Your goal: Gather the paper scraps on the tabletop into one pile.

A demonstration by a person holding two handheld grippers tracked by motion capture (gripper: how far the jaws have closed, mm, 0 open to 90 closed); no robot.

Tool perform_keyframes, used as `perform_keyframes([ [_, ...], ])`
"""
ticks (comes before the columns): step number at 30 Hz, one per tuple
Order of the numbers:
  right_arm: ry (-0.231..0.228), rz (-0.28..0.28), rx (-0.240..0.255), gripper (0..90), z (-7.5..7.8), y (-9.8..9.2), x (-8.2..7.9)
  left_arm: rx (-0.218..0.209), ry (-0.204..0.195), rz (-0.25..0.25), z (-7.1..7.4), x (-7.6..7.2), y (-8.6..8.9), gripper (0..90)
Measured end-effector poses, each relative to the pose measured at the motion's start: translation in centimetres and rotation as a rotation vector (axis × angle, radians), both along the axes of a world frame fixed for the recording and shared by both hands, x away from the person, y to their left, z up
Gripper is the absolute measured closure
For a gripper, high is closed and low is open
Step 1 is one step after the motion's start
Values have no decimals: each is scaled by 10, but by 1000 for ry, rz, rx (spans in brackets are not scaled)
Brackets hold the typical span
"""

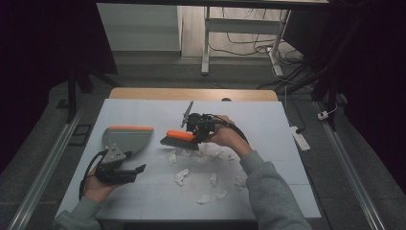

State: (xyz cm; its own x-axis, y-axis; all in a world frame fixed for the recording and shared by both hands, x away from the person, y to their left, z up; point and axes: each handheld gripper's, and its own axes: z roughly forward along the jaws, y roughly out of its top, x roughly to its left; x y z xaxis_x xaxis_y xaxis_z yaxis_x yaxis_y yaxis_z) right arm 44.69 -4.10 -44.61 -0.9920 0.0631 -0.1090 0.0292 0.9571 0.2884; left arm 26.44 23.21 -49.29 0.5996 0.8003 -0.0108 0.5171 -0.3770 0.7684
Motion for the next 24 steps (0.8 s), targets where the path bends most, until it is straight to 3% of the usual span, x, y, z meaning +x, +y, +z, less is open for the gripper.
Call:
perform_keyframes([
  [4, -57, -43, 114, 701, 14, -12, 1, -1, -1, 3, 0, 0, 0, 281],
  [7, -95, -103, 151, 701, 18, -15, 9, -1, 1, 3, 0, 1, 0, 281],
  [13, -140, -152, 117, 701, 2, -4, 28, 3, 4, 2, -1, 1, 0, 281],
  [15, -135, -117, 80, 701, -4, 2, 32, 2, 5, 2, -1, 1, 1, 281],
  [21, -97, -60, 47, 702, -10, 15, 25, 2, 8, 1, -2, 2, 1, 281],
  [24, -77, -45, 3, 702, -9, 17, 15, 2, 4, 1, -1, 1, 1, 281],
])
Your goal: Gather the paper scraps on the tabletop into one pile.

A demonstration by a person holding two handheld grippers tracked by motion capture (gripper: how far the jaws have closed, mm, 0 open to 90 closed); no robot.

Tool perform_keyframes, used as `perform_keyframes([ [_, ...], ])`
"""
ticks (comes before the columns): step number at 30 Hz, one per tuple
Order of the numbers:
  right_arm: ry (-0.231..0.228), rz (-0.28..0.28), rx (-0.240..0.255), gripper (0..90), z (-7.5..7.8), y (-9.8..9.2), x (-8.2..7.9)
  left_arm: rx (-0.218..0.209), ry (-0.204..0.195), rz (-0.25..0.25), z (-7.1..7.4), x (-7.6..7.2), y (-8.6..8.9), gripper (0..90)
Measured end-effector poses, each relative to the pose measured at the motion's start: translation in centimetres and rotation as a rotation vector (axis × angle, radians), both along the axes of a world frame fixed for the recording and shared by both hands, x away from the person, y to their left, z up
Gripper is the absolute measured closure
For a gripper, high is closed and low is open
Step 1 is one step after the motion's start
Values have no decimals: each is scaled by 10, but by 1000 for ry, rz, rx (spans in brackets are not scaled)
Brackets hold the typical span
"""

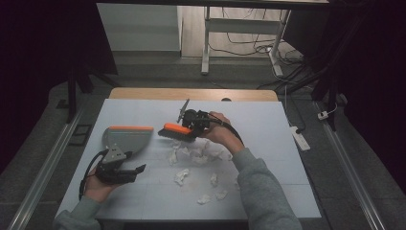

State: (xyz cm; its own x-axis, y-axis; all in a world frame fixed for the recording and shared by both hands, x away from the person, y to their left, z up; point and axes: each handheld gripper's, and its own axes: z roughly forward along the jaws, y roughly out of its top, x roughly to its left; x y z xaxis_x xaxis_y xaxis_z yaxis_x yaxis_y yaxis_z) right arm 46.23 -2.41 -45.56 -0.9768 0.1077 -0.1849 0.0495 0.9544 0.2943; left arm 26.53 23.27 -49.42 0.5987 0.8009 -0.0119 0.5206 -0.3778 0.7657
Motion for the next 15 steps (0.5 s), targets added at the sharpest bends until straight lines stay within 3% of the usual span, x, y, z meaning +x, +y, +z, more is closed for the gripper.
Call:
perform_keyframes([
  [6, 41, 71, -67, 702, 9, -7, -21, -2, -2, -1, 1, 0, 0, 284],
  [8, 23, 56, -34, 701, 15, -12, -26, -1, -3, 0, 0, 0, 0, 284],
  [12, 16, 17, 89, 701, 30, -24, -26, -3, -6, 2, 0, 0, 0, 284],
  [13, 6, 30, 104, 701, 31, -25, -25, -4, -6, 4, 1, 0, 0, 284],
  [15, 7, 2, 134, 701, 34, -28, -24, -3, -5, 5, 1, 0, 0, 284],
])
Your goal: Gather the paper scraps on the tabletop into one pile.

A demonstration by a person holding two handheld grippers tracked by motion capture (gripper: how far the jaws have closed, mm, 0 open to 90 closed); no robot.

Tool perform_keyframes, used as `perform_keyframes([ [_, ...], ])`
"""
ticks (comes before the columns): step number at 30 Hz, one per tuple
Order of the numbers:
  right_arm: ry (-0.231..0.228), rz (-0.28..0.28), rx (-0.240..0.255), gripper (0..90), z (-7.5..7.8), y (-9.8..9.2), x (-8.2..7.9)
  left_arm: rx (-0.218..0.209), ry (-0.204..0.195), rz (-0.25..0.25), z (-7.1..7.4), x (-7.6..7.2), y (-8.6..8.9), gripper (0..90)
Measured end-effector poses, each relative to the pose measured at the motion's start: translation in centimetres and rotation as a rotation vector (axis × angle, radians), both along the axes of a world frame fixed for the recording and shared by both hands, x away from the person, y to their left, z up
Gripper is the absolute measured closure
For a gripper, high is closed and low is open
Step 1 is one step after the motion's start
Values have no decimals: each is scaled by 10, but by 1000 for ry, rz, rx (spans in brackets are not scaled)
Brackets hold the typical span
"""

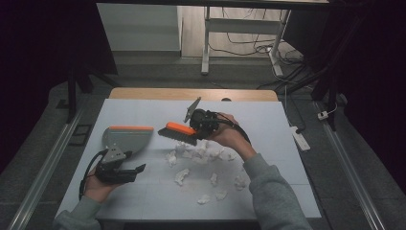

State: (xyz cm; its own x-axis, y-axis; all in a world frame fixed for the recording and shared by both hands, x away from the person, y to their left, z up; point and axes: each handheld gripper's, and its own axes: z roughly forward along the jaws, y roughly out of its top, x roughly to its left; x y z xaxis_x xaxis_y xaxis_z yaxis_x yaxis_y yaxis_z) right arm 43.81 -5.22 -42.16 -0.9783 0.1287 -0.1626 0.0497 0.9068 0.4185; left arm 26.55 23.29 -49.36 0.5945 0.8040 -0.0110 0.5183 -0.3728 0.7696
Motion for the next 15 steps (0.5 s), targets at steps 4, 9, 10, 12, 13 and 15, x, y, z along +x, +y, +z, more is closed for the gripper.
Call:
perform_keyframes([
  [4, 21, -38, 42, 701, -1, -5, 4, 1, 0, 2, 0, 0, 0, 283],
  [9, 36, -81, 89, 701, -1, -6, 5, -1, -4, 11, 0, 0, 3, 283],
  [10, 50, -97, 114, 701, 1, -5, 3, -2, -3, 13, 0, 0, 4, 283],
  [12, 82, -133, 150, 701, 4, -4, -1, -4, -4, 19, 1, 1, 6, 283],
  [13, 103, -156, 169, 701, 5, -1, -4, -6, -5, 21, 1, 1, 7, 283],
  [15, 140, -176, 189, 701, 6, 4, -11, -10, -5, 26, 1, 1, 8, 284],
])
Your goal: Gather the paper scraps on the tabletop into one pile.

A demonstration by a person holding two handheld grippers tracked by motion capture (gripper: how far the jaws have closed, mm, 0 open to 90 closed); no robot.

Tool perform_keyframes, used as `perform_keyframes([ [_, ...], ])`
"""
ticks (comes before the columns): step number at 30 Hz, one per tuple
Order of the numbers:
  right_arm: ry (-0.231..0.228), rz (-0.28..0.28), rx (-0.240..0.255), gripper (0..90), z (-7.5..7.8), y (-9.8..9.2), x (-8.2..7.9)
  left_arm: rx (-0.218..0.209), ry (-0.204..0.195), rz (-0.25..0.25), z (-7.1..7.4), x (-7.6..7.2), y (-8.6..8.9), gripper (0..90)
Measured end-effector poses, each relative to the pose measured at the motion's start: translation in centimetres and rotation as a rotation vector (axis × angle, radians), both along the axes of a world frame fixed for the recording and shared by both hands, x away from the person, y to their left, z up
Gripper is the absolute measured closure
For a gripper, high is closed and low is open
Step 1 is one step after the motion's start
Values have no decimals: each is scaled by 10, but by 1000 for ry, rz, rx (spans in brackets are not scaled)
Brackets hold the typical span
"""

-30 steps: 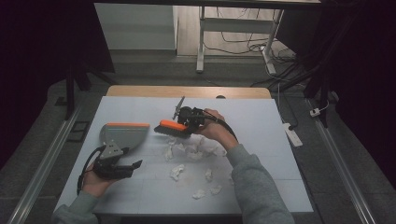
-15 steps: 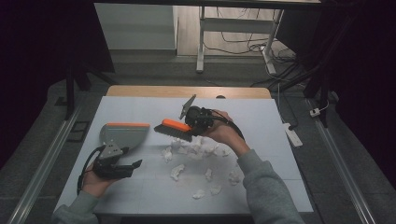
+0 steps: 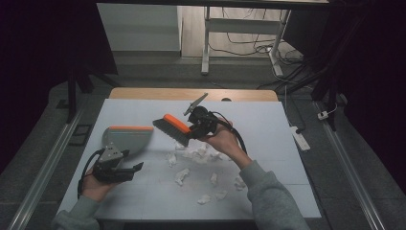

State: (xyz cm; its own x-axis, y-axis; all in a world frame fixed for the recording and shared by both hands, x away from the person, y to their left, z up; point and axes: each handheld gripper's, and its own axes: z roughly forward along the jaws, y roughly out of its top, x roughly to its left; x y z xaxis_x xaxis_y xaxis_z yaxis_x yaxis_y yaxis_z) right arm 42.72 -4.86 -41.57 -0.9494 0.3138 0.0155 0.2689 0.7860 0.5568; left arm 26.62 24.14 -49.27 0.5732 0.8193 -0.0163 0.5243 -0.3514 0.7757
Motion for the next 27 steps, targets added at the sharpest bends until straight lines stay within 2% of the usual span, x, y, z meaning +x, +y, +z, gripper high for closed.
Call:
perform_keyframes([
  [6, 143, -47, 7, 701, -16, 27, -22, -5, -5, 10, 1, -1, 2, 286],
  [12, 215, -50, -34, 701, -41, 50, -29, 7, -5, 5, 0, -1, 1, 286],
  [15, 237, -75, -50, 701, -50, 52, -26, 6, -4, 5, 0, -1, 1, 286],
  [17, 248, -110, -57, 701, -53, 46, -20, 6, -2, 5, 0, -1, 1, 286],
  [19, 272, -152, -70, 701, -56, 34, -13, 7, -1, 4, -1, -1, 1, 286],
  [22, 285, -200, -83, 701, -55, 14, -10, 10, -1, -1, -1, -1, 0, 286],
  [24, 279, -240, -87, 701, -52, 1, -9, 13, 0, -1, -1, 0, -1, 285],
  [25, 258, -249, -104, 701, -49, -6, -9, 14, 0, -2, -1, 0, -1, 284],
  [27, 245, -259, -100, 701, -44, -13, -9, 13, -1, -1, -1, -1, -1, 284],
])
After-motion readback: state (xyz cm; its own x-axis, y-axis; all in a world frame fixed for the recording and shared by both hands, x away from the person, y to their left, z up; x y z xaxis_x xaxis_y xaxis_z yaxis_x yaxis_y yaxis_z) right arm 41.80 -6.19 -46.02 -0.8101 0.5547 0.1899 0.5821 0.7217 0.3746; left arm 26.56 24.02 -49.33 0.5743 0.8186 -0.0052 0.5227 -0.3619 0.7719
